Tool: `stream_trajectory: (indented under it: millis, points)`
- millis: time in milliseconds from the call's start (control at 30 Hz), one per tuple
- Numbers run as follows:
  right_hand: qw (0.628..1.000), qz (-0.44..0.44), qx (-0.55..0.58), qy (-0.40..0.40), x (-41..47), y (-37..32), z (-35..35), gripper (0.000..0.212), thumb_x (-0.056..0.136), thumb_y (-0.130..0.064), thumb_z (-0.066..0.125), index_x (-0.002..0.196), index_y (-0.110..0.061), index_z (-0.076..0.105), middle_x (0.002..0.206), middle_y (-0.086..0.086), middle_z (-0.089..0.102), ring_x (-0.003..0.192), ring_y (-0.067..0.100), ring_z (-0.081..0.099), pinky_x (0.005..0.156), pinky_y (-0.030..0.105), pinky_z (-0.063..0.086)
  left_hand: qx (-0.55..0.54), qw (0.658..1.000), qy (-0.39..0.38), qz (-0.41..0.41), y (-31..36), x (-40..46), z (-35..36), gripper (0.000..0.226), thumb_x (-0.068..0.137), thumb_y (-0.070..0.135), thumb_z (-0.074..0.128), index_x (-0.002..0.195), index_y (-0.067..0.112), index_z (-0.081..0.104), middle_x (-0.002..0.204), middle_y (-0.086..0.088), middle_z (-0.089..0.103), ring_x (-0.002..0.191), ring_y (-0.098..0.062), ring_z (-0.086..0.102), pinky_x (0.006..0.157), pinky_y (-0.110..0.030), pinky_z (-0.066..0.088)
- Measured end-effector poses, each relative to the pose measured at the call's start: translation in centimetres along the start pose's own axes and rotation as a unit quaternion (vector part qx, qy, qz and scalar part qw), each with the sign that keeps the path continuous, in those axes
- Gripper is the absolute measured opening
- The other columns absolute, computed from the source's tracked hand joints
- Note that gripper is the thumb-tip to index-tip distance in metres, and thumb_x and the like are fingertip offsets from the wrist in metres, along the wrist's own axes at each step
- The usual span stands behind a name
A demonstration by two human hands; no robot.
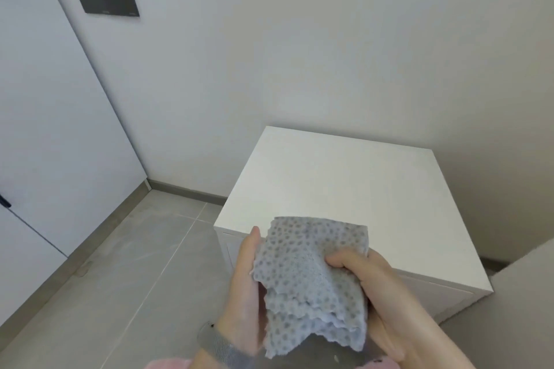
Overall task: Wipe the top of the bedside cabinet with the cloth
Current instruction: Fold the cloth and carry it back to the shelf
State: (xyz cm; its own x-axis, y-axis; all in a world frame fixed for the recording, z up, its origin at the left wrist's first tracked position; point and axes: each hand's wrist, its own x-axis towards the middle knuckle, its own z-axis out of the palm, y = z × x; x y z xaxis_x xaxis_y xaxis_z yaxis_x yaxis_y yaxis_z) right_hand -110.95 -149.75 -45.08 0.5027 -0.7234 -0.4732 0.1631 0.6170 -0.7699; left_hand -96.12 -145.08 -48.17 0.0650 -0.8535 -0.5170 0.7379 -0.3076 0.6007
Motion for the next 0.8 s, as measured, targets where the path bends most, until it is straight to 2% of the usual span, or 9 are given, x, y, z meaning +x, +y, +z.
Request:
stream_trajectory:
  millis: [67,133,167,233,300,367,533,700,800]
  points:
    - [1.0,0.007,-0.025,0.007,3.2,-1.1,0.6,0.024,0.087,0.0,0.049,0.102,0.003,0.066,0.094,0.021,0.074,0.086,0.033,0.072,0.074,0.04,0.056,0.01,1.0,0.023,-0.003,2.4,1.7,-0.2,0.069,0.079,0.062,0.043,0.084,0.003,0.079,0.091,-0.016,0.076,0.08,-0.028,0.073,0.078,-0.041,0.049]
    - [0.999,0.015,-0.036,0.007,6.2,-2.4,1.4,0.024,0.087,0.0,0.049,0.102,0.001,0.067,0.095,0.018,0.075,0.089,0.032,0.072,0.078,0.041,0.057,0.04,0.997,0.057,0.043,4.9,3.5,-0.8,0.058,0.073,0.05,0.051,0.087,-0.001,0.075,0.091,-0.015,0.076,0.079,-0.025,0.072,0.077,-0.039,0.05]
    - [0.999,0.019,-0.036,0.006,7.4,-3.1,2.0,0.023,0.088,-0.001,0.049,0.101,-0.002,0.067,0.094,0.015,0.076,0.088,0.029,0.073,0.075,0.039,0.058,0.07,0.992,0.082,0.061,6.1,4.1,-0.7,0.051,0.071,0.042,0.056,0.09,-0.003,0.071,0.095,-0.017,0.074,0.082,-0.025,0.07,0.08,-0.039,0.048]
    - [0.999,0.028,-0.024,0.004,9.1,-4.5,3.0,0.02,0.088,-0.005,0.052,0.1,-0.006,0.067,0.092,0.01,0.077,0.085,0.024,0.074,0.07,0.034,0.058,0.101,0.983,0.135,0.076,8.1,5.1,-0.4,0.035,0.079,0.025,0.06,0.087,-0.008,0.068,0.099,-0.026,0.071,0.082,-0.029,0.067,0.08,-0.041,0.046]
    - [0.999,0.039,-0.017,0.02,9.8,-6.0,4.1,0.018,0.088,-0.01,0.054,0.1,-0.008,0.068,0.09,0.006,0.078,0.082,0.02,0.074,0.067,0.031,0.058,0.095,0.98,0.162,0.064,10.0,5.6,0.3,0.03,0.087,0.017,0.055,0.073,-0.002,0.074,0.089,-0.022,0.075,0.073,-0.026,0.072,0.075,-0.039,0.051]
    - [0.998,0.043,-0.019,0.045,9.8,-7.6,4.8,0.018,0.089,-0.013,0.054,0.097,-0.01,0.07,0.087,0.004,0.078,0.076,0.016,0.074,0.061,0.028,0.057,0.079,0.982,0.165,0.051,12.0,5.4,1.7,0.033,0.089,0.015,0.054,0.067,0.004,0.075,0.084,-0.016,0.076,0.068,-0.022,0.074,0.071,-0.037,0.053]
    - [0.994,0.048,0.007,0.1,6.8,-13.6,7.4,0.027,0.093,-0.02,0.047,0.096,-0.01,0.072,0.088,0.006,0.078,0.076,0.017,0.074,0.06,0.031,0.058,0.08,0.985,0.155,0.012,17.3,2.0,7.3,0.042,0.089,0.015,0.052,0.056,0.006,0.076,0.079,-0.015,0.077,0.064,-0.021,0.074,0.066,-0.035,0.054]
    - [0.991,0.053,0.047,0.117,1.5,-22.3,13.1,0.027,0.092,-0.017,0.045,0.096,-0.009,0.07,0.089,0.008,0.077,0.073,0.018,0.074,0.061,0.035,0.056,0.09,0.986,0.14,-0.002,25.1,-4.7,14.6,0.042,0.092,0.018,0.049,0.062,0.009,0.078,0.083,-0.013,0.077,0.069,-0.02,0.075,0.058,-0.03,0.057]
    - [0.991,0.06,0.067,0.103,-2.3,-27.4,17.0,0.025,0.082,-0.009,0.053,0.1,-0.005,0.069,0.093,0.013,0.076,0.076,0.024,0.072,0.061,0.036,0.058,0.085,0.986,0.142,0.003,30.0,-9.2,18.7,0.04,0.092,0.017,0.049,0.067,0.006,0.078,0.087,-0.014,0.077,0.075,-0.022,0.075,0.058,-0.028,0.059]
